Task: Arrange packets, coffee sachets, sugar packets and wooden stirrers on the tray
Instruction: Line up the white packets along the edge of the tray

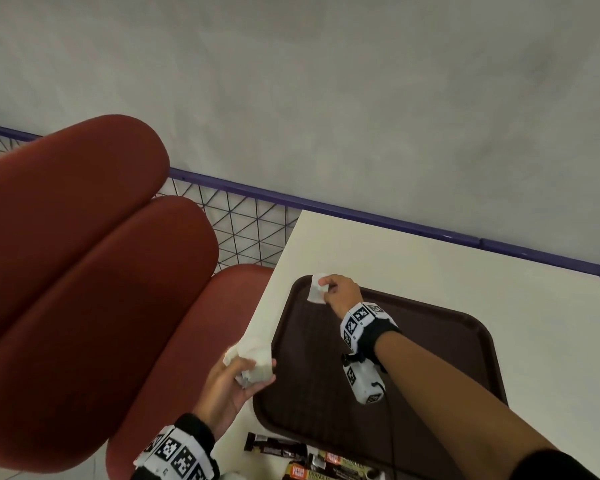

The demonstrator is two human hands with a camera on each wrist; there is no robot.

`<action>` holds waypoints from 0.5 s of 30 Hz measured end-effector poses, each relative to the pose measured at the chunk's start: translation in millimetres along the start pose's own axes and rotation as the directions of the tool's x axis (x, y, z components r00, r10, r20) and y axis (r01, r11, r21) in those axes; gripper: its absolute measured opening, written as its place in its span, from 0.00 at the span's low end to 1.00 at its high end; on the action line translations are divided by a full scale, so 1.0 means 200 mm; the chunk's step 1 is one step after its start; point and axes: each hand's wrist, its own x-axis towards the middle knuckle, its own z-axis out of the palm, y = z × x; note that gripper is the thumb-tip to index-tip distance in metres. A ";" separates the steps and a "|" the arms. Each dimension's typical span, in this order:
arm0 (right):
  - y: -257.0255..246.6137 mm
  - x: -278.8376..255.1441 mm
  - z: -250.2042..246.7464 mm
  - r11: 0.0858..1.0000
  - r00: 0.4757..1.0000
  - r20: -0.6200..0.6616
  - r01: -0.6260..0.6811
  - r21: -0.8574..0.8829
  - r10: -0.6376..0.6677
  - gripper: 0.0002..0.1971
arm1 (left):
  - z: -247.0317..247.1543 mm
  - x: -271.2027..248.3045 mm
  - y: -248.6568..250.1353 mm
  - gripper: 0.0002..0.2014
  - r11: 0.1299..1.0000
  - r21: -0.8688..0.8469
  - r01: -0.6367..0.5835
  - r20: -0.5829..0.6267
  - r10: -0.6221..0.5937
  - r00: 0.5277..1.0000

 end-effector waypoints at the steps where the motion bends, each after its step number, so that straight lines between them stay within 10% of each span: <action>1: 0.00 0.03 0.02 1.000 1.000 0.013 -0.002 -0.007 0.002 0.19 | -0.01 0.01 0.00 0.20 1.000 0.013 -0.004 -0.013 0.004 1.000; 15: 0.08 0.12 0.14 0.998 0.986 0.155 -0.055 -0.026 0.058 0.26 | -0.05 0.03 0.03 0.23 0.997 0.064 -0.033 -0.056 0.037 0.998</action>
